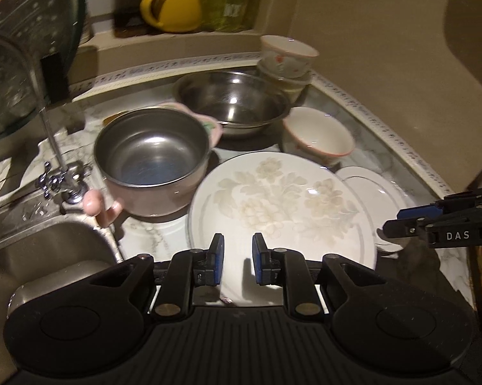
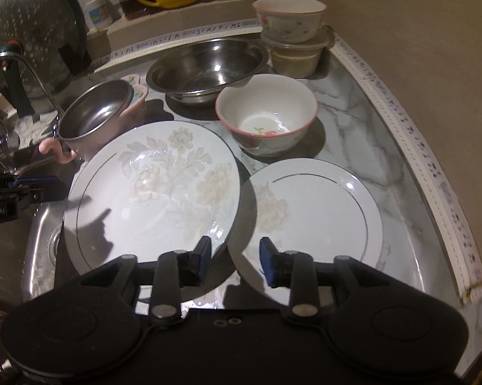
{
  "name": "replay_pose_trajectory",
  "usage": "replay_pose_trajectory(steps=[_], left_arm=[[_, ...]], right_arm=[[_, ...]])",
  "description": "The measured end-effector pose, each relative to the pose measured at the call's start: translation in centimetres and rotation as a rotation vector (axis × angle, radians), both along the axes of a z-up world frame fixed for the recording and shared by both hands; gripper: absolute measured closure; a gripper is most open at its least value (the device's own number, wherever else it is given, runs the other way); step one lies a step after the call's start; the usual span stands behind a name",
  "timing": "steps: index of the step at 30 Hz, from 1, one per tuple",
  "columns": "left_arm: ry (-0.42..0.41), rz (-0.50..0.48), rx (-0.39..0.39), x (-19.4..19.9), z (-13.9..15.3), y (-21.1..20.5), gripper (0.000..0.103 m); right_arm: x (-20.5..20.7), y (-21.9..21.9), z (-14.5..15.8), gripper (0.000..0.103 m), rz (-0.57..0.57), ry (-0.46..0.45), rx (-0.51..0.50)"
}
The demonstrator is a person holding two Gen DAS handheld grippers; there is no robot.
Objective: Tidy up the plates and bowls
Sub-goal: 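Open both tools and release the stacked floral plate, then move the right tool to the small gold-rimmed white plate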
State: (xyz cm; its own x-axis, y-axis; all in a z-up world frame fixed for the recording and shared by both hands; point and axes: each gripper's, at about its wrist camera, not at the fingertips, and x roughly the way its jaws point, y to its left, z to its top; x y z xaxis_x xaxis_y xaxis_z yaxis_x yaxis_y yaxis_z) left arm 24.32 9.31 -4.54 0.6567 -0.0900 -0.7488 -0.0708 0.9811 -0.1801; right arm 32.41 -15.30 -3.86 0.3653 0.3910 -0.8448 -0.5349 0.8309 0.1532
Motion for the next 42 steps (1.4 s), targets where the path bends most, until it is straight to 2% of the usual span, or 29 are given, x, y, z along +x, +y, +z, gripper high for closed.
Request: replay_pose_trajectory(steps=[3,4,5,7,8,11,16,21,29,31,39,42], left_arm=[[-0.018,-0.033,-0.012,-0.2,0.5,-0.9,0.079],[-0.024,-0.046,-0.014,-0.3,0.6,-1.3,0.068],[-0.031,-0.057,-0.013,-0.3,0.8,-1.7,0.052],[-0.058,-0.081,-0.007,-0.5,1.2,-2.5,0.033],[-0.075,-0.092,-0.007,-0.7,1.4,-2.8,0.029],[-0.085,-0.126,-0.022,-0.4,1.7,-3.8,0.027],[-0.077,-0.155,-0.032,0.3,1.6,-5.6,0.024],[-0.084,-0.179,-0.044,1.0,1.4,-7.3,0.021],[-0.081,-0.247,-0.026,1.7,0.7,-10.4,0.021],[-0.074,-0.254,-0.022,1.7,0.5,-10.8,0.021],[-0.062,-0.275,-0.007,1.6,-0.1,-11.4,0.021],[-0.057,-0.273,-0.009,1.7,-0.3,-11.5,0.021]], right_arm=[[-0.7,-1.0,0.5,0.05,-0.032,-0.014,0.022],[-0.9,-1.3,0.6,0.048,-0.041,-0.017,0.028],[-1.1,-1.7,0.7,0.047,-0.05,-0.02,0.034],[-1.5,-2.4,0.9,0.041,-0.069,-0.026,0.045],[-1.7,-2.7,1.0,0.039,-0.076,-0.029,0.049],[-2.1,-3.7,1.1,0.036,-0.104,-0.039,0.053],[-2.1,-5.9,0.8,0.02,-0.176,-0.048,0.066],[-1.6,-7.9,-0.1,0.014,-0.242,-0.037,0.071],[1.3,-9.3,-2.6,0.019,-0.304,0.004,0.072],[2.1,-9.4,-3.4,0.024,-0.315,0.024,0.071],[4.7,-9.5,-5.5,0.032,-0.324,0.065,0.049],[5.3,-9.5,-5.8,0.039,-0.32,0.072,0.043]])
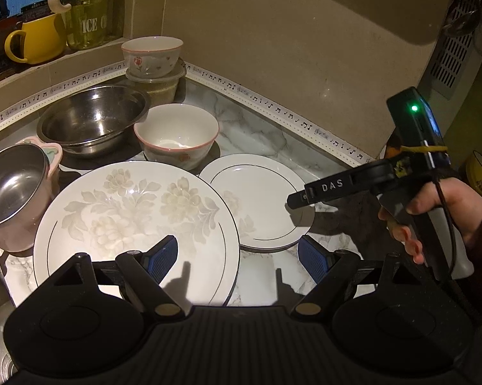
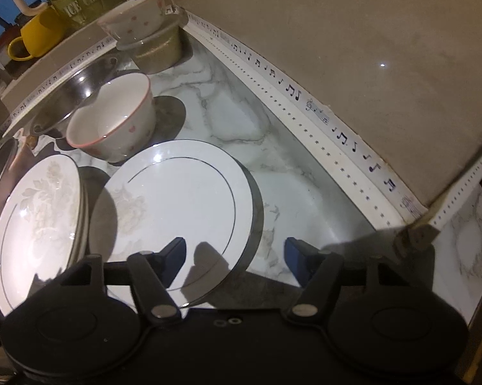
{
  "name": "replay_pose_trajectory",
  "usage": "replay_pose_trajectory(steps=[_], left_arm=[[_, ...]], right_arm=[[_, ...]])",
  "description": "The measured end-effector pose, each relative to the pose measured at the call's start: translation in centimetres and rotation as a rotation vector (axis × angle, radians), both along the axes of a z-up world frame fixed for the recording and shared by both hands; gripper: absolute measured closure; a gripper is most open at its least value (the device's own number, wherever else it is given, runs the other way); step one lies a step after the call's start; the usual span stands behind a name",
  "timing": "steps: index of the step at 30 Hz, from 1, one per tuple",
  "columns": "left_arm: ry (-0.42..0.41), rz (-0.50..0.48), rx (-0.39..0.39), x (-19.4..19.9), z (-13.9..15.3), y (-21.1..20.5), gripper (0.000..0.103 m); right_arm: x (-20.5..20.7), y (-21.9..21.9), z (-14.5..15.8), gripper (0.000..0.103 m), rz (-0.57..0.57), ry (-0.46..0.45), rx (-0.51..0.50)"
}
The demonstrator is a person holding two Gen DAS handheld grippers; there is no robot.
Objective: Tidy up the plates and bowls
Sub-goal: 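Move the right tool to the small gold-rimmed white plate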
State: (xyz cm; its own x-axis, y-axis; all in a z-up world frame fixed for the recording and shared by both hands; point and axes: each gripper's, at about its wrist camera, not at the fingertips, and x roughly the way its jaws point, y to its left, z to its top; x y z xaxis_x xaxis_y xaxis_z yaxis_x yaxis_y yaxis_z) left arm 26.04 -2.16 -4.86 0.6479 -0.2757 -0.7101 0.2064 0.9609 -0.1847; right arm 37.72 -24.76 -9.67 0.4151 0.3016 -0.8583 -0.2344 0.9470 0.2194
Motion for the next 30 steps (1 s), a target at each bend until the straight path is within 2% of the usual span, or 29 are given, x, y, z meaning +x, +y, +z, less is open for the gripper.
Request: replay_pose_trajectory(steps=[5,9,10,13,17,21,23,27,29,30], left_arm=[[0.009,0.008,-0.002,0.0,-0.2,0.1,0.021],[0.015,0.017,-0.002,0.2,-0.4,0.4,0.021],[0.015,0.019,-0.002,0.2,-0.5,0.4,0.021],[0.017,0.024,-0.006,0.3,-0.5,0.6,0.021],[0.022,0.029,-0.007,0.5,-0.7,0.6,0.021],[0.029,0.026,-0.004,0.6,-0.9,0.6,0.021],[0.034,0.025,-0.006,0.7,-1.1,0.6,0.021],[0.034,0.016,-0.005,0.6,-1.1,0.5,0.021],[0.035,0.009,-0.004,0.5,-1.1,0.3,0.021],[0.036,0.006,-0.002,0.5,-1.1,0.3,0.021]], right_arm=[[0.8,0.0,-0.3,0.045,0.004,0.001,0.0],[1.3,0.1,-0.2,0.059,0.006,0.007,0.011],[1.4,0.1,-0.2,0.067,0.009,0.009,0.014],[1.4,0.2,-0.2,0.082,0.01,0.008,0.011],[1.3,-0.1,0.0,0.088,-0.002,0.002,0.015],[0.7,-0.9,0.8,0.101,-0.014,-0.03,0.018],[0.3,-1.1,0.8,0.101,0.004,-0.022,0.024],[-0.3,-0.2,1.1,0.101,0.064,-0.053,-0.043],[0.0,0.6,1.5,0.095,0.095,-0.076,-0.081],[0.5,1.0,1.7,0.086,0.115,-0.075,-0.086]])
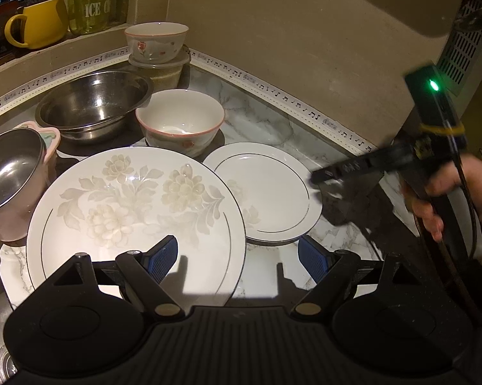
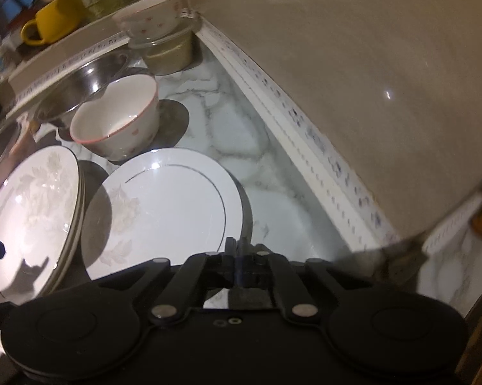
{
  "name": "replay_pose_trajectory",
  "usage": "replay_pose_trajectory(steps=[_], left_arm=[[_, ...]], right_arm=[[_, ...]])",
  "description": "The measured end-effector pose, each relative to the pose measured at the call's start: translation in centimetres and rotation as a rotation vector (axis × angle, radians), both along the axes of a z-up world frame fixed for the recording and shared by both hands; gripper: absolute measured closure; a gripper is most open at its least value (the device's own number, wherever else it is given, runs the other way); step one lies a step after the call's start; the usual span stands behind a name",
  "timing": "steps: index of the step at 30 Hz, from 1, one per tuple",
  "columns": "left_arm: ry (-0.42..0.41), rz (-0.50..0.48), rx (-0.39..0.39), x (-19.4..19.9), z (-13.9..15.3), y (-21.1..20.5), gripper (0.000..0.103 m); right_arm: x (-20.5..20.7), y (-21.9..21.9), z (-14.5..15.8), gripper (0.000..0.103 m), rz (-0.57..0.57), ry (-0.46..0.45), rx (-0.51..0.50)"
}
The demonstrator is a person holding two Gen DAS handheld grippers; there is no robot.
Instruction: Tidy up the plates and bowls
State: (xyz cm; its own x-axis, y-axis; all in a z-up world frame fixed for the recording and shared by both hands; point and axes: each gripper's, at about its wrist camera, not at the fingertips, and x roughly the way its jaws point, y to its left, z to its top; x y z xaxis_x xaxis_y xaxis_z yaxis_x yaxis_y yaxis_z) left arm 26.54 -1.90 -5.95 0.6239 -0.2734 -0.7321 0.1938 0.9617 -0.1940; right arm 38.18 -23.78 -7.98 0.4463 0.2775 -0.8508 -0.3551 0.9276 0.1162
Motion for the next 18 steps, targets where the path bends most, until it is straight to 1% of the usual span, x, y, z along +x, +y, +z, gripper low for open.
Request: replay_pose_trajectory(steps=[1,3,6,7,8,12,14,16,17,18], left_arm=[[-0.001,-0.002,0.002,0.0,0.0,0.0,0.021],[-0.003,-0.001,0.004,-0.2,0.0,-0.1,0.021],[-0.001,-0.006,0.011,-0.2,-0.1,0.0,0.021],[-0.003,-0.006,0.018,-0.2,-0.1,-0.1,0.021],[-0.004,-0.009,0.022,-0.2,-0.2,-0.1,0.021],[0.011,-0.024,0.01,-0.2,-0.6,-1.0,0.021],[0.009,-0.031,0.012,-0.3,-0.8,-1.9,0.021],[0.005,-0.034,0.013,-0.4,-1.0,-2.8,0.021],[0.007,-0.037,0.012,-0.4,-1.2,-3.3,0.023],[0.016,-0.045,0.005,-0.2,-1.4,-3.7,0.027]], right_arm=[[0.6,0.4,0.2,0.081,0.017,0.004,-0.001],[1.8,1.3,0.5,0.082,0.044,-0.011,-0.004],[3.8,2.8,0.4,0.08,0.11,-0.008,-0.015],[4.4,3.3,0.2,0.076,0.127,-0.008,-0.037],[4.9,3.7,0.0,0.074,0.144,-0.008,-0.052],[6.4,4.9,-0.4,0.071,0.237,-0.006,-0.08],[7.0,5.5,-0.4,0.066,0.278,-0.002,-0.087],[7.5,6.0,-0.4,0.055,0.314,0.001,-0.08],[7.6,6.2,-0.4,0.053,0.328,0.0,-0.072],[7.8,6.4,-0.5,0.051,0.346,0.005,-0.052]])
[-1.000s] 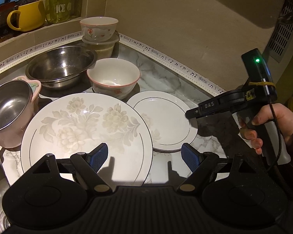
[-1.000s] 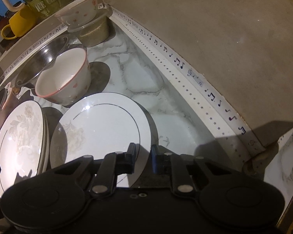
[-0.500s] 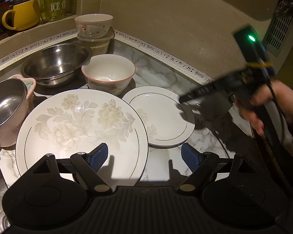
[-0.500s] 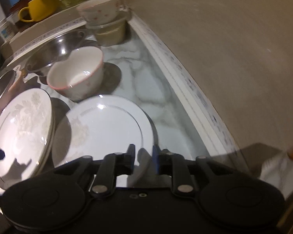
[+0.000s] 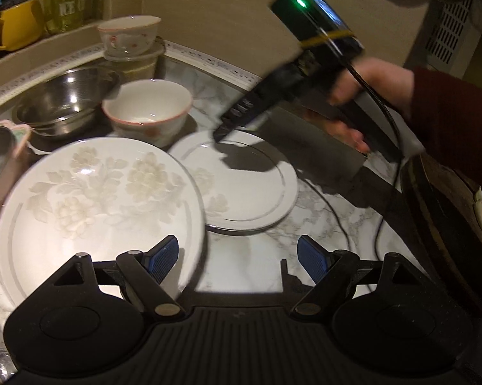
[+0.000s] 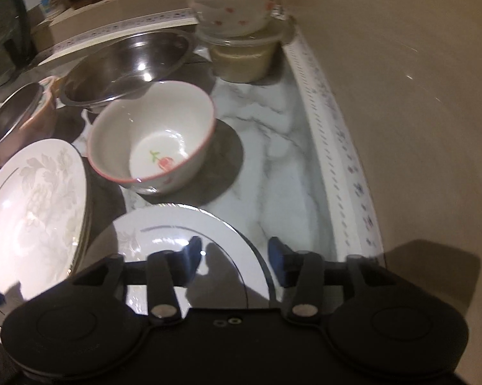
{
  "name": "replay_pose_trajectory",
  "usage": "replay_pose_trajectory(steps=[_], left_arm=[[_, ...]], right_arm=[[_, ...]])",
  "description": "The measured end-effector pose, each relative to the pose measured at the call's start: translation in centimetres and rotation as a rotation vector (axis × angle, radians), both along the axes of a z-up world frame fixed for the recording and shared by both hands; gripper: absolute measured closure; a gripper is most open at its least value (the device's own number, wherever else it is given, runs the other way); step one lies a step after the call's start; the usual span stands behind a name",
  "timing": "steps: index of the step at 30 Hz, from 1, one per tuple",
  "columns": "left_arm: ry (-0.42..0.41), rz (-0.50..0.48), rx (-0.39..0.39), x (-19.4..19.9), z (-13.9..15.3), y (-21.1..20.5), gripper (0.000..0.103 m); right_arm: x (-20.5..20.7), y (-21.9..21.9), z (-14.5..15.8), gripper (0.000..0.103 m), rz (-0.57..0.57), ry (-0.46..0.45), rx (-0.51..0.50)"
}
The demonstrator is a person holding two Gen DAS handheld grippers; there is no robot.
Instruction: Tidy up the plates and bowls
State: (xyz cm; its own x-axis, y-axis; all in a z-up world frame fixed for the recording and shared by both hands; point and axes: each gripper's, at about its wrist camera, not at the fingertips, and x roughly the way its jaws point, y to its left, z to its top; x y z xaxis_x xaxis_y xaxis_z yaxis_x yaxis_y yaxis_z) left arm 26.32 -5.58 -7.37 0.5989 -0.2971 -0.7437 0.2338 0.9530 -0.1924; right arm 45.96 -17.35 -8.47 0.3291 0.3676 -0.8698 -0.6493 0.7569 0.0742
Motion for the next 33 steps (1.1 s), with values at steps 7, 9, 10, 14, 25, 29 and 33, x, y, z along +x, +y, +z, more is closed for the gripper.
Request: replay_pose_trajectory(steps=[7,9,10,14,25,29,33], left_arm=[[-0.027,-0.086,0.009,-0.1,0.3,-2.9,0.054],[-0.011,-0.101,-0.007,-0.1,0.2,-3.6,0.054],[-0.001,-0.096,-0.012,0.0,0.0,-3.9,0.056],[0.048,-0.042,-0.024,1.0,-1.1,-4.6,0.066],[0.063,0.071,-0.039,2.4,-2.5,-4.1,0.07],[0.083,0.068,-0.046,2.6,-2.8,-3.8,0.07],[0.11,0.066,-0.061,2.6,-3.1,-3.2,0.07]], right_arm=[[0.6,1.3,-0.5,0.047,0.053,0.01,-0.021],[0.7,1.3,-0.6,0.047,0.063,0.018,-0.017],[0.7,1.3,-0.6,0.047,0.067,0.017,-0.02],[0.8,1.4,-0.8,0.047,0.089,0.027,-0.025],[1.3,1.8,-1.1,0.049,0.165,0.086,-0.003],[0.9,1.1,-1.0,0.058,0.163,0.087,-0.012],[0.5,-0.7,-0.6,0.074,0.119,0.091,0.009]])
